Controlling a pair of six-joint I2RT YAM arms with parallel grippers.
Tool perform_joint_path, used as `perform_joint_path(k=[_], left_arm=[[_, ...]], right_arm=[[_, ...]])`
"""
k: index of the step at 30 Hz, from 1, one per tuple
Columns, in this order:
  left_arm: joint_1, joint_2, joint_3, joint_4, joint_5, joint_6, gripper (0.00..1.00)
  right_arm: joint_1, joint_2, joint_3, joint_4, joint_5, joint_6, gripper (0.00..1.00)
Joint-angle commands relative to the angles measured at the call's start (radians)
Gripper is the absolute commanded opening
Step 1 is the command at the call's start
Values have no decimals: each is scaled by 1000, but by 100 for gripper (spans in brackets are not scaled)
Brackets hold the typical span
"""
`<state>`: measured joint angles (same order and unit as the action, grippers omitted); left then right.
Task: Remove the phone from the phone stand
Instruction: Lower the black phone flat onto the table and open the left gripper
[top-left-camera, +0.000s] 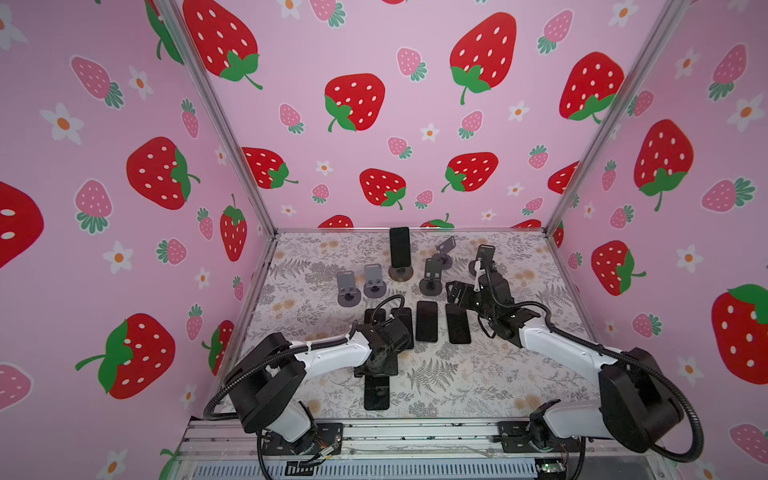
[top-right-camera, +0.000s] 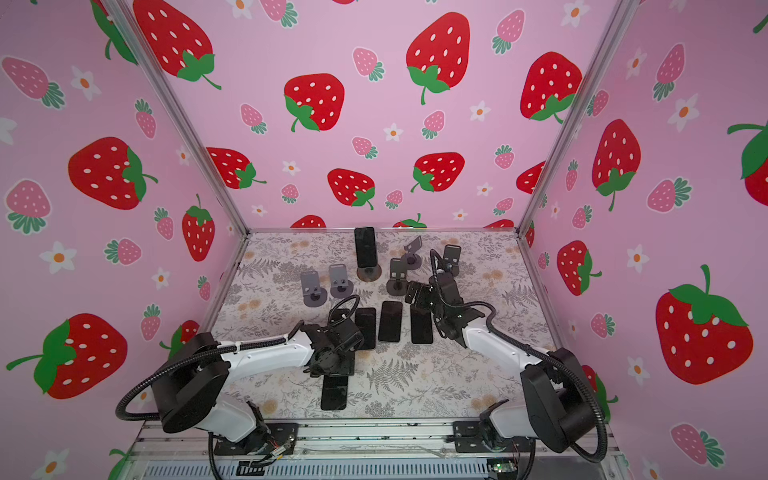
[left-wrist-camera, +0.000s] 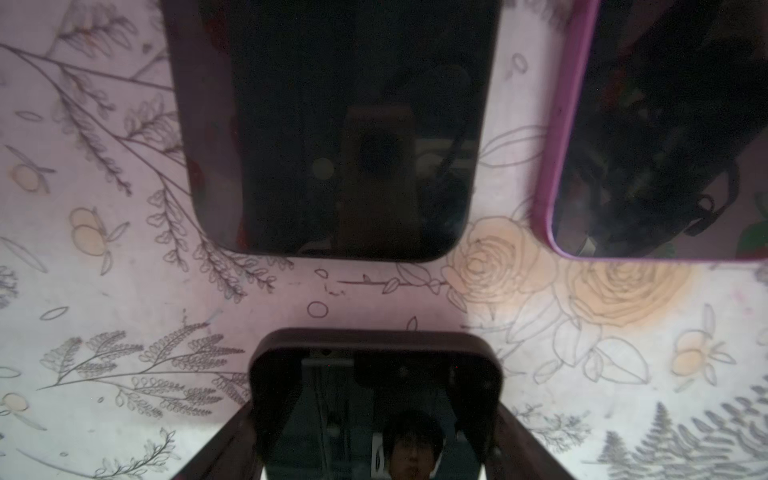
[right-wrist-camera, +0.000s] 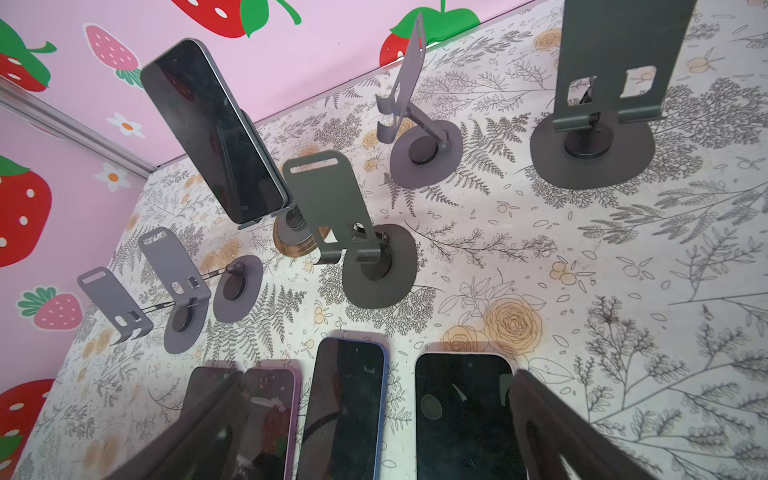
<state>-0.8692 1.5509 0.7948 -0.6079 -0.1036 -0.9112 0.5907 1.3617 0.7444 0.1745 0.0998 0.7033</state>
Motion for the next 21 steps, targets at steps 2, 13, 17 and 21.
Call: perform_joint_path(k=[2, 13, 17, 21], left_arm=[[-2, 65, -74, 62, 20, -28, 79], [-4, -4, -30, -3, -28, -41, 79], [-6, -50, 42, -63, -65, -21, 82], [-8, -101, 107, -123, -107, -9, 87]], right_arm=[[-4, -33, -26, 21, 6, 18, 100], [-4, -33, -7, 5, -6, 7, 100], [-3, -35, -14, 15, 4, 14, 100], [-3, -43, -18, 20, 11, 8, 100]])
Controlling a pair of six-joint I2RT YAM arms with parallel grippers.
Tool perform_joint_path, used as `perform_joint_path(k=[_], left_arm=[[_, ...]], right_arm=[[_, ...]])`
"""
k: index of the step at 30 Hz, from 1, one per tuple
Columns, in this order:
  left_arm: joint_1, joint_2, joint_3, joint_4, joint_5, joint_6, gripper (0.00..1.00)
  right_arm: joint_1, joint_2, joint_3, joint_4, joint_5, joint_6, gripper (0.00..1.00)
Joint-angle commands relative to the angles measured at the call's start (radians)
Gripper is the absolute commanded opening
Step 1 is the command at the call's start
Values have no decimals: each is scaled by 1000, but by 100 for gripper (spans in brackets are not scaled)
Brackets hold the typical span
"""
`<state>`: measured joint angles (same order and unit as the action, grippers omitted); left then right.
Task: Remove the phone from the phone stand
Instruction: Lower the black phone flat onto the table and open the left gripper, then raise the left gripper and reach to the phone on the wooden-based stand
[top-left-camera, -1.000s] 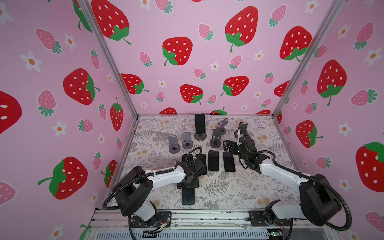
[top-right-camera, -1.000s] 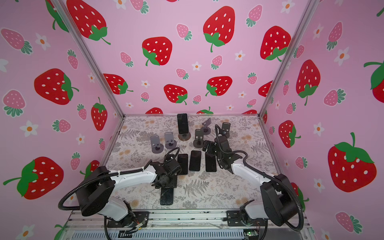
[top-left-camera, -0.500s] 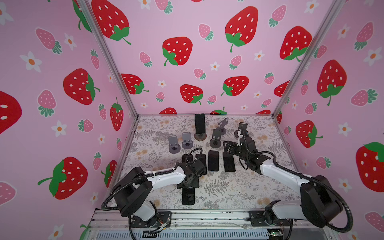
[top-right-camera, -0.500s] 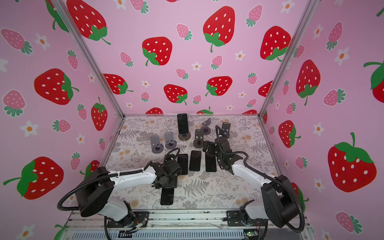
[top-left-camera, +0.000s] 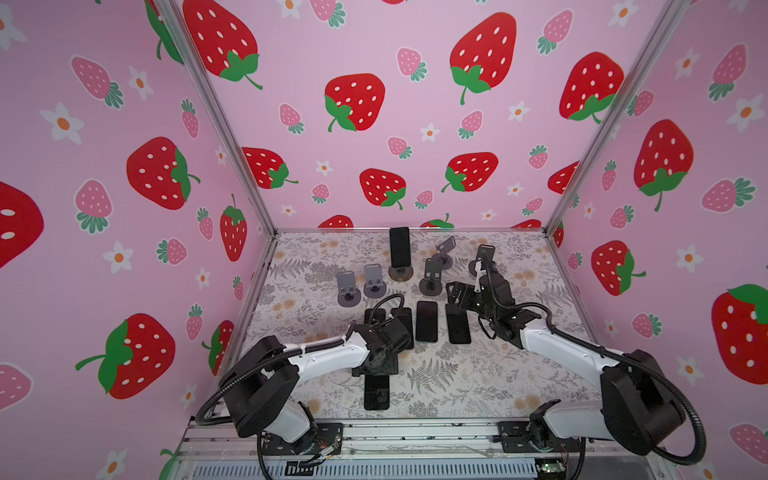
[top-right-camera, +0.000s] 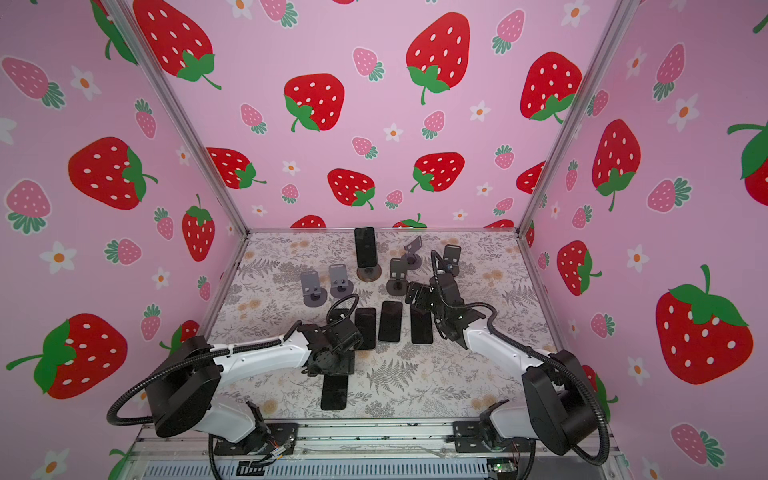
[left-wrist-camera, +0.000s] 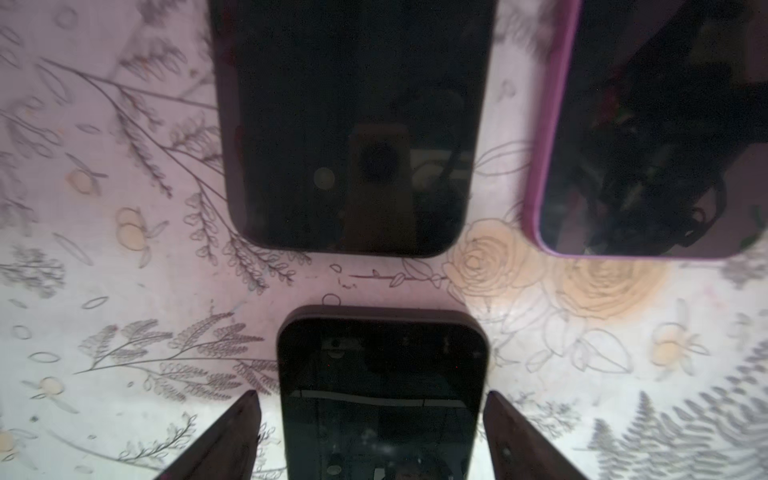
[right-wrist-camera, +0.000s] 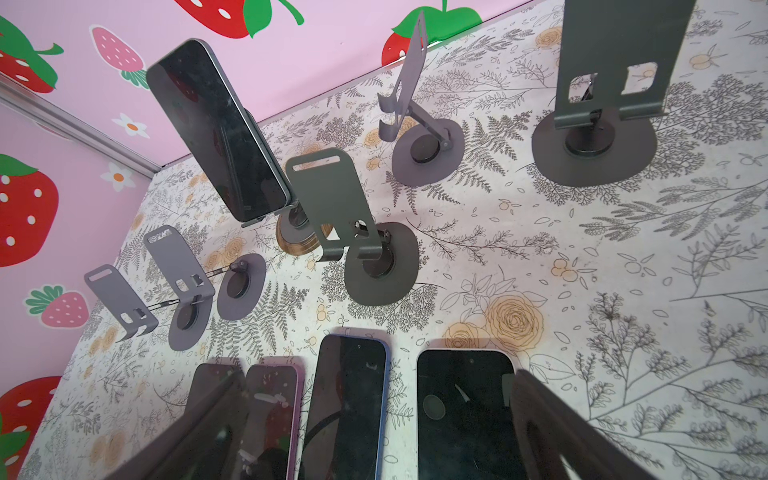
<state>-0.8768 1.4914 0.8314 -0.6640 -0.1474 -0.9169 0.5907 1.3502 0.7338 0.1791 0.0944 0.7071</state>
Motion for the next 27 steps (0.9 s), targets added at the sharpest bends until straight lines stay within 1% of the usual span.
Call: perform_joint_path(k=[1, 4, 8, 11, 14, 16, 18, 21, 24, 26, 27], left_arm=[[2, -57, 85, -82, -73, 3, 88], [4, -101, 136, -129, -109, 21, 93], [21, -142, 198, -142, -140, 68, 96], [45, -154, 254, -117, -165, 153, 97], [66, -140, 321, -29, -182, 256, 98], [84, -109, 384, 28, -190, 307, 99], [106, -60, 465, 48, -178, 345, 100], [144, 40, 619, 12, -168, 389, 99], [187, 137, 744, 3, -165, 394, 99], [207, 197, 820, -7, -231, 367, 99], [211, 231, 859, -7, -264, 374, 99]], right_arm=[[-4, -34, -11, 23, 21, 6, 100], [-3, -33, -3, 33, 11, 11, 100], [-3, -28, 12, 43, 19, 9, 100], [-3, -22, 26, 47, 21, 20, 100], [-3, -16, 39, 41, 15, 19, 100], [-3, -15, 37, 38, 16, 18, 100], [-3, -15, 35, 26, 13, 21, 100], [-3, -26, 31, -1, 16, 10, 100], [-3, -56, 5, -14, 51, 5, 100], [-5, -73, -11, -15, 63, 3, 100], [-5, -82, -16, -18, 65, 1, 100]])
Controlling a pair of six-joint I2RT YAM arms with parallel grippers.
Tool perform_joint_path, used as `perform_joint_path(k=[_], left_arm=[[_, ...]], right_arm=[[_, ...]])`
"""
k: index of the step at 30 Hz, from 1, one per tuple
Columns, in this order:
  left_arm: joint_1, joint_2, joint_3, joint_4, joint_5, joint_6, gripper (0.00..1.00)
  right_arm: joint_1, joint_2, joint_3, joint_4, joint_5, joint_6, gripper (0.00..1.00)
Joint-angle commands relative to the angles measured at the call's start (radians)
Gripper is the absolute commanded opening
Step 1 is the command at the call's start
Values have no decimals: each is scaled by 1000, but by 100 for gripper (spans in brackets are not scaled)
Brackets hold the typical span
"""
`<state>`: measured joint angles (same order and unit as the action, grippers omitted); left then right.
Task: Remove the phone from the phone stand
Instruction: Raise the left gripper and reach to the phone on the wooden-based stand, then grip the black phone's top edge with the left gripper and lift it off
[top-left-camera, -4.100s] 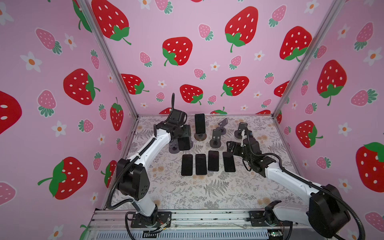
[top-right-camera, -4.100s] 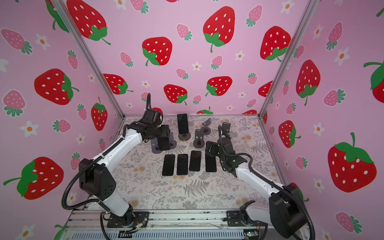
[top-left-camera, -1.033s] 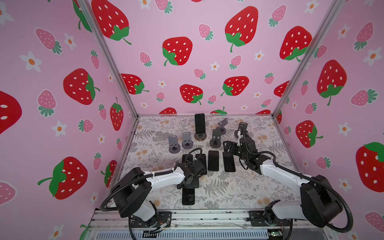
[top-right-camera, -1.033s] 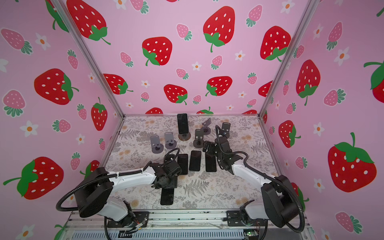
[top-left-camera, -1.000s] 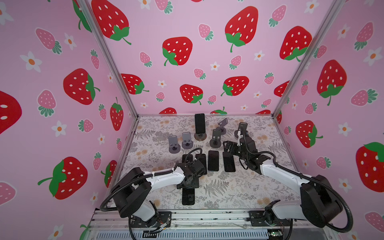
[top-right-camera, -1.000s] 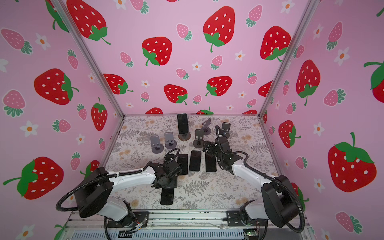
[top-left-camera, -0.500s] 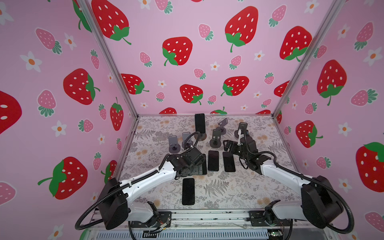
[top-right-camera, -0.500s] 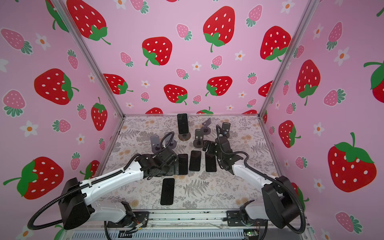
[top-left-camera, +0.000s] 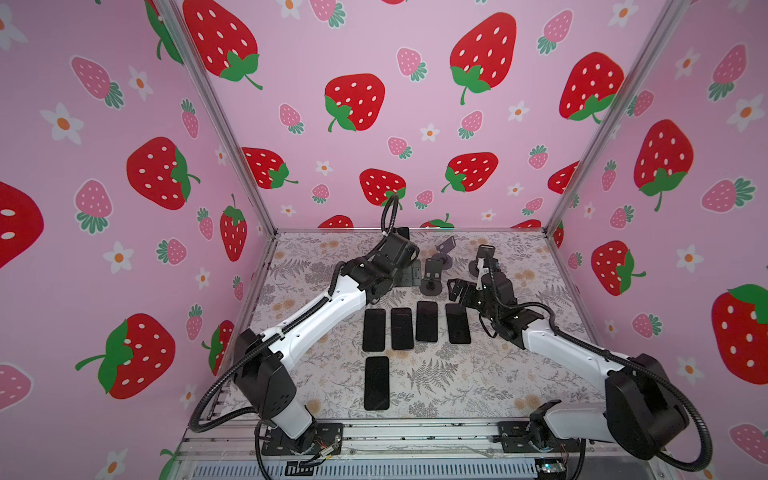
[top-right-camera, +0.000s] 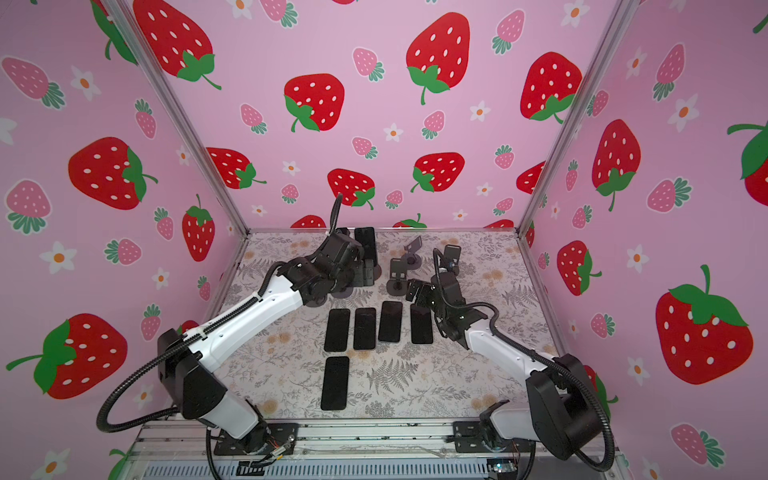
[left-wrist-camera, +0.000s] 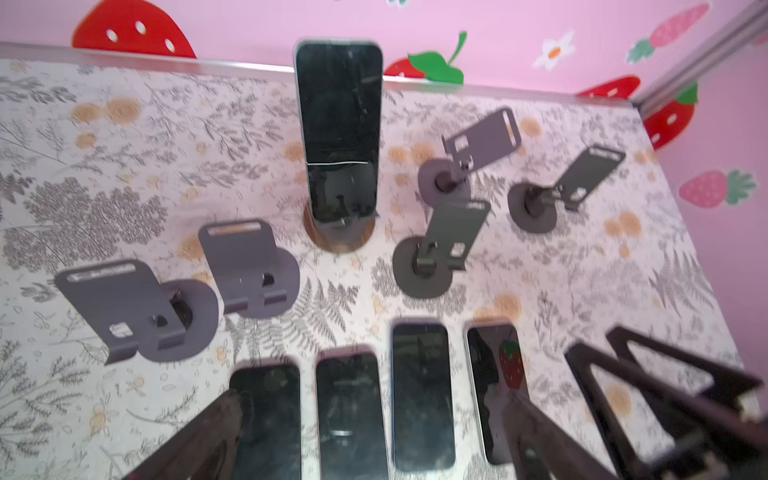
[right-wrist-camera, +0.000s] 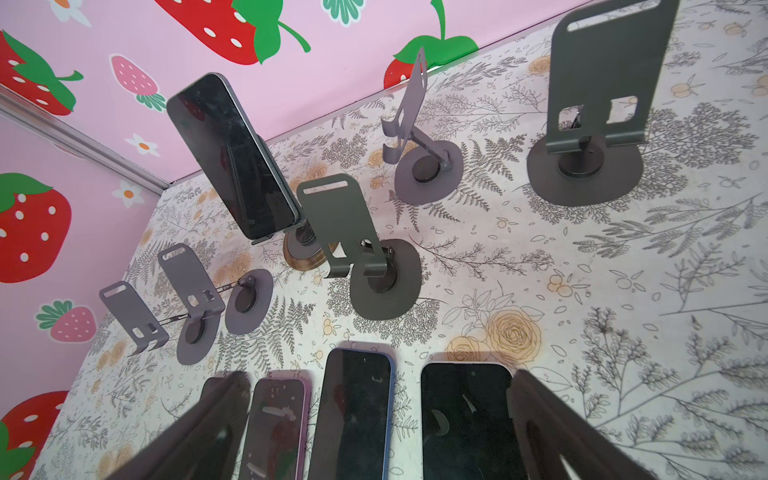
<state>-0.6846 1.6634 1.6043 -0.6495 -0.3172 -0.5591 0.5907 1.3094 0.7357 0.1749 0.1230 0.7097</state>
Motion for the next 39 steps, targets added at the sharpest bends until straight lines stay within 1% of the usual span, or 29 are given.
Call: perform_joint_path(k=[1, 2, 7, 9, 13, 16, 21, 26, 31, 39], left_arm=[[23, 93, 127, -29, -119, 23, 99], [26, 127, 168, -46, -134, 23, 99], [53, 304, 396, -142, -133, -6, 99], [57, 358, 453, -141, -138, 18, 99], [69, 446, 553, -150, -189, 31, 99], [78, 478, 581, -134, -192, 38, 99], [101, 526, 606, -81, -195, 59, 99], [136, 584, 640, -24, -144, 90, 99], [155, 646, 706, -18, -131, 116, 99], [160, 671, 718, 19, -104, 135, 99]], right_arm=[[-5, -46, -19, -18, 38, -5, 100], [-5, -49, -19, -23, 40, -9, 100], [-5, -65, -26, -30, 51, -15, 100], [-5, -65, -24, -31, 49, -22, 100], [-6, -56, -19, -33, 41, -19, 100], [-6, -55, -13, -37, 21, -14, 100], [-6, -72, -23, -45, 40, -16, 100], [-6, -77, -13, -65, 40, -22, 100], [-6, -80, -23, -61, 19, -10, 100], [-6, -91, -26, -73, 13, -7, 100]])
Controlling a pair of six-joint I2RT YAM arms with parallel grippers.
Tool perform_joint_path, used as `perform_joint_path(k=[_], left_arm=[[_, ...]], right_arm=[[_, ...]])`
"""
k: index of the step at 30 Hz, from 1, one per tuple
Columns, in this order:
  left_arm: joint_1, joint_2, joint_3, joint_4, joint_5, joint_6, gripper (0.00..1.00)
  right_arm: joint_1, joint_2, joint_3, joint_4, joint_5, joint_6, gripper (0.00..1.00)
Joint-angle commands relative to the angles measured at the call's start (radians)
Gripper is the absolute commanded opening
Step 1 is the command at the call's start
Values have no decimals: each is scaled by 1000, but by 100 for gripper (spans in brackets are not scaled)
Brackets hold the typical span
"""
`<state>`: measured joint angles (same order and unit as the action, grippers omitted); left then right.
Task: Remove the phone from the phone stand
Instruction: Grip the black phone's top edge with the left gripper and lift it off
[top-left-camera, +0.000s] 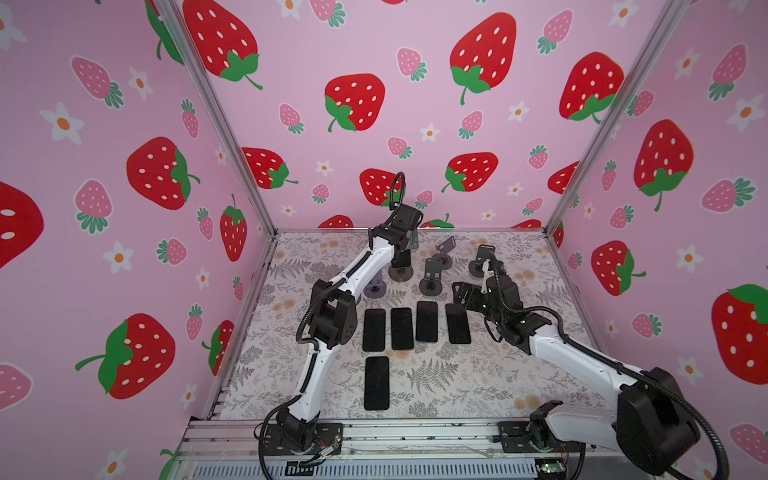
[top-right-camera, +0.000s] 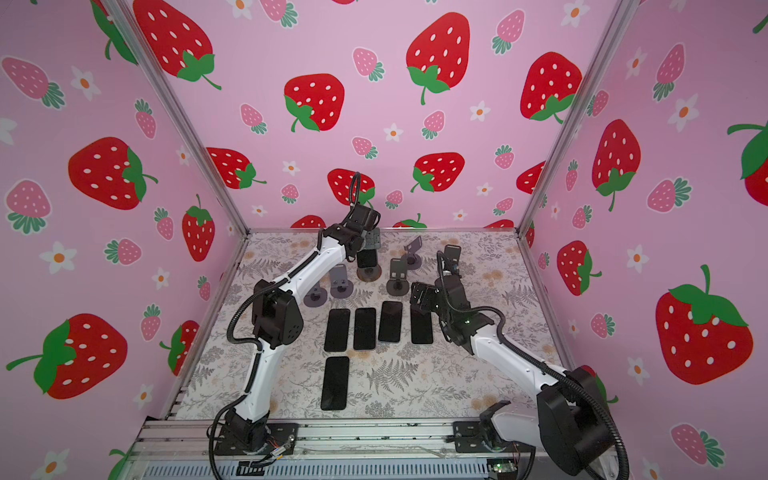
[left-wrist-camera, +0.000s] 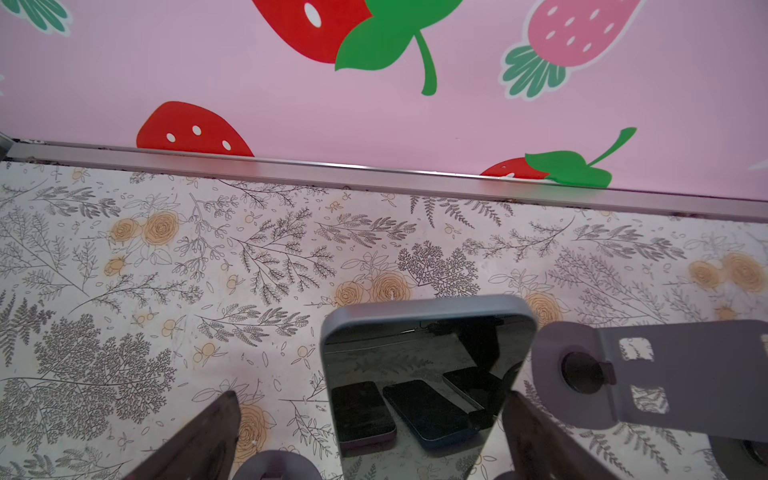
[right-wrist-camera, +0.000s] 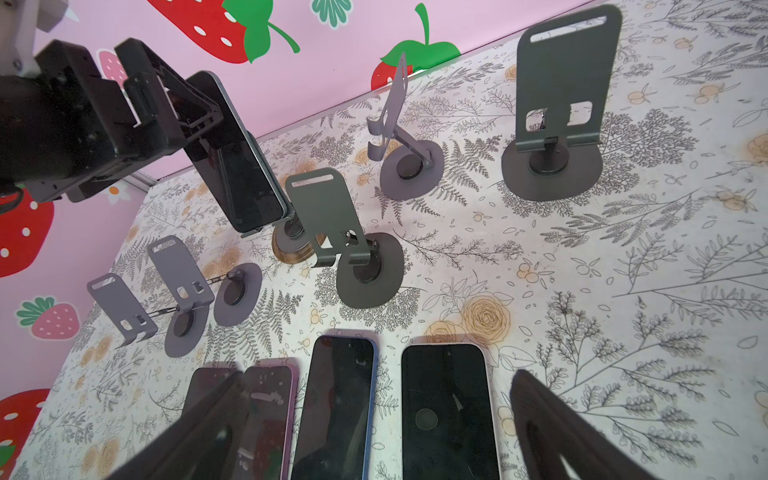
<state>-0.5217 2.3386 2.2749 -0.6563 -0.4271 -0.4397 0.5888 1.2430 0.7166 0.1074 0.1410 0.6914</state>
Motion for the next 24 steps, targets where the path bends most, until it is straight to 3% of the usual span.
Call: perform_joint_path(k=[1, 12, 24], left_arm=[[-3, -1, 49, 30, 12, 17, 99], [-3, 33, 66, 55, 39, 18, 99], [-1, 109, 121, 91, -24, 57, 99]], right_arm=[[-5, -27, -5, -8, -2, 10, 100], [-5, -10, 7, -3, -7, 6, 100], [-4, -32, 5, -9, 28, 5, 100]])
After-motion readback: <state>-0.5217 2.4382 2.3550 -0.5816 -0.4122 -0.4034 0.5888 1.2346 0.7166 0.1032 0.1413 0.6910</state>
